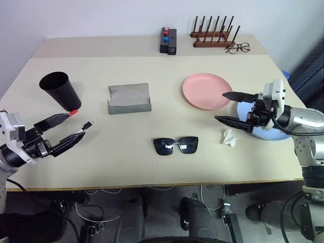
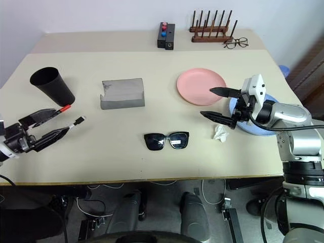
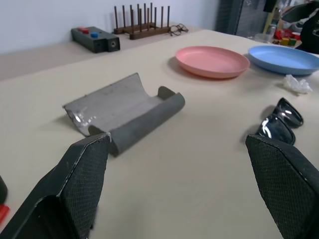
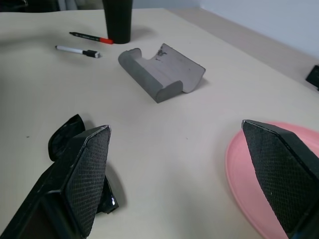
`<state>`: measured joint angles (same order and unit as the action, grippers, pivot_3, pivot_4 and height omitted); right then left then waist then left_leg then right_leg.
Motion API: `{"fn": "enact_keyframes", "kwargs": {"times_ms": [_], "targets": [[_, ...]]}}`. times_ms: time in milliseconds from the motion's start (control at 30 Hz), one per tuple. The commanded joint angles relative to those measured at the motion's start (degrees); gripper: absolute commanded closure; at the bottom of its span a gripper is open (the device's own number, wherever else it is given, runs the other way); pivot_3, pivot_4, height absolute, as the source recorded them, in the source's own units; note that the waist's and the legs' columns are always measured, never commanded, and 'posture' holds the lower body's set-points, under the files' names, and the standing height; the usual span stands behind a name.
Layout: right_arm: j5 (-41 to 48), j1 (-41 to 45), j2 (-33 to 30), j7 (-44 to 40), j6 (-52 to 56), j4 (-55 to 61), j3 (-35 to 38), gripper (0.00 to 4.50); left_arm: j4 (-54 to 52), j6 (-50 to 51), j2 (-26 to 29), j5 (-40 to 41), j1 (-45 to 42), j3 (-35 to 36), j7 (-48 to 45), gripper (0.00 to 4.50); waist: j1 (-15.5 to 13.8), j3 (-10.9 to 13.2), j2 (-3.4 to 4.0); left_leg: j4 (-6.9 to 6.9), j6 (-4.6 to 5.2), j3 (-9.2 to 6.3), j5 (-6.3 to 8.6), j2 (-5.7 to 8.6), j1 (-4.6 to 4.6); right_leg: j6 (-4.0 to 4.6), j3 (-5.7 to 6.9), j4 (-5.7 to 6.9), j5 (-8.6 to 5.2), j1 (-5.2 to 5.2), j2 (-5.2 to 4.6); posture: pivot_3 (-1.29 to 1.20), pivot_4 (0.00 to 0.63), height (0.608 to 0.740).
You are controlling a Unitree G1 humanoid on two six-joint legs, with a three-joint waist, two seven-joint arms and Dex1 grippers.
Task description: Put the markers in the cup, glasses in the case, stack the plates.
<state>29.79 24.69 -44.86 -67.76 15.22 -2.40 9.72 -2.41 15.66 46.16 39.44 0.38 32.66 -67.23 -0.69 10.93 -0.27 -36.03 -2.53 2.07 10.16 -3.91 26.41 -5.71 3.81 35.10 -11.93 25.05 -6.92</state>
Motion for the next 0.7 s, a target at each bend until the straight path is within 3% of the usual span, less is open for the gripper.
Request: {"fn": "enact_keyframes", "kwargs": {"times_ms": [33, 700], "targets": [[0.65, -0.64, 0.02, 1.11, -0.7, 2.74, 1.92, 0.21, 0.08, -1.05, 0.83, 0.18, -0.81, 0.52, -0.63, 0.0, 0.08, 0.0, 0.0, 0.0, 0.02, 0.01, -0.01, 0.0, 0.0, 0.0, -0.01, 0.0, 0.0, 0.0, 0.0, 0.0, 0.15, 0.74], [-2.87, 4.67, 6.94, 4.73, -4.55, 2.71, -3.95, 0.21, -1.14, 2.63, 1.99, -3.09, -1.98, -0.68, 7.05, 0.0, -0.14, 0.0, 0.0, -0.01, 0.03, 0.04, -0.02, 0.0, 0.02, 0.0, -0.05, 0.02, 0.01, 0.03, 0.02, 0.0, 0.15, 0.74]]}}
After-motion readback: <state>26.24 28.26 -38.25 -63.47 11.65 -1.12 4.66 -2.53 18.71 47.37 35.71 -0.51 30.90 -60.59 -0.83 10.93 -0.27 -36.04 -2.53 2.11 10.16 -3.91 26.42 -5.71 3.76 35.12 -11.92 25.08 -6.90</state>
